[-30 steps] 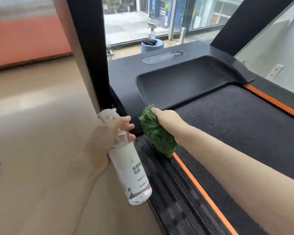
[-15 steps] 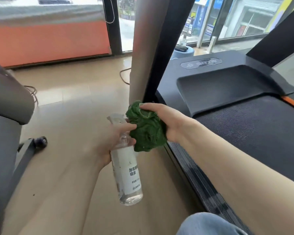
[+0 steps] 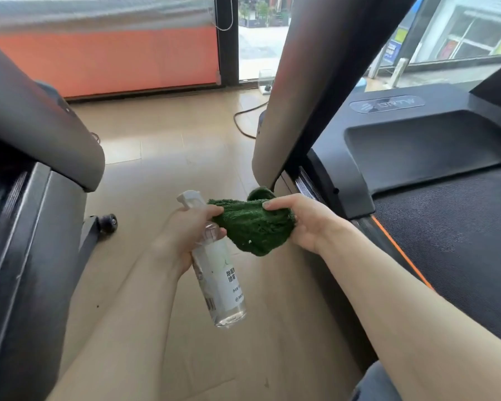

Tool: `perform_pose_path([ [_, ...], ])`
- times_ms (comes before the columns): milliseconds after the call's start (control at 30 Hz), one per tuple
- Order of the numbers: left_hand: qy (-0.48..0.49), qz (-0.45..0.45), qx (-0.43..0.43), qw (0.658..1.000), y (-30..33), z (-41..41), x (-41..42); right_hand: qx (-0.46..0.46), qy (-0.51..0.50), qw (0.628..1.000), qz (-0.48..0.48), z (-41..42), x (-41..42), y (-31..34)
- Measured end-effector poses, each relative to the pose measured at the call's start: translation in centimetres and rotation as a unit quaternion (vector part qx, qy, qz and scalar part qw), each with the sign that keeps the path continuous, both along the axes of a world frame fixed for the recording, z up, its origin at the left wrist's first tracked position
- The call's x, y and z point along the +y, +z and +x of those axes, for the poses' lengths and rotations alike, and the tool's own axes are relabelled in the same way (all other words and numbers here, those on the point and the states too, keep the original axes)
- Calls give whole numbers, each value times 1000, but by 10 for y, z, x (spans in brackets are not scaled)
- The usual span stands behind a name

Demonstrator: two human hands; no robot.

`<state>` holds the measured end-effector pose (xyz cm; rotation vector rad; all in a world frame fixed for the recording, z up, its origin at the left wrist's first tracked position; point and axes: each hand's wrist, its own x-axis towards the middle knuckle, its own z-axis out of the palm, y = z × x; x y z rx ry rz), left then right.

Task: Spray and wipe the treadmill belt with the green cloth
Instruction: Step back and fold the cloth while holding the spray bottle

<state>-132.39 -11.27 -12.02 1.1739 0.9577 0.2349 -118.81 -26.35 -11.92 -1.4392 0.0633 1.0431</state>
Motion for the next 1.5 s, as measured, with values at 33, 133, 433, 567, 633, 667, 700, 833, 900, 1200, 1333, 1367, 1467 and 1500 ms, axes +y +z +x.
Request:
perform_pose_path([
  [33,-6,3,-2,1000,1,-1,1,8,-1,1000,4,0,-3,0],
  [133,-17,3,-9,1000,5,-5,3,33,-42,998,10,-1,-7,-7],
  [433,-200,165,4,966,25,-8,-8,-367,198,906,-76,-4,7,-19],
  [567,-268,299,65,913,30,-13,-1,-401,286,870,-24,-15,21,-6],
  [633,-261,334,77,902,33,-15,1,-453,300,837,-54,-18,25,-14],
  [667,-253,343,79,901,34,-16,3,-478,306,819,-83,-17,25,-17],
  [700,-245,348,83,901,34,-17,6,-501,307,800,-118,-14,23,-19],
  [833,-215,351,117,904,28,-20,14,-544,266,771,-197,1,6,-23],
  [900,-207,361,133,899,26,-20,13,-520,262,792,-185,5,0,-19],
  [1200,-142,458,212,851,21,-9,5,-475,187,845,-158,10,4,-3],
  [1333,-113,396,182,893,29,-2,-2,-395,192,888,-138,5,13,1],
  [1367,-108,379,169,903,29,-1,-5,-367,189,901,-133,2,14,1],
  [1467,-128,349,141,917,28,2,-13,-268,178,943,-87,-8,16,0],
  [1500,-137,333,127,924,28,3,-16,-252,182,947,-76,-11,17,1],
])
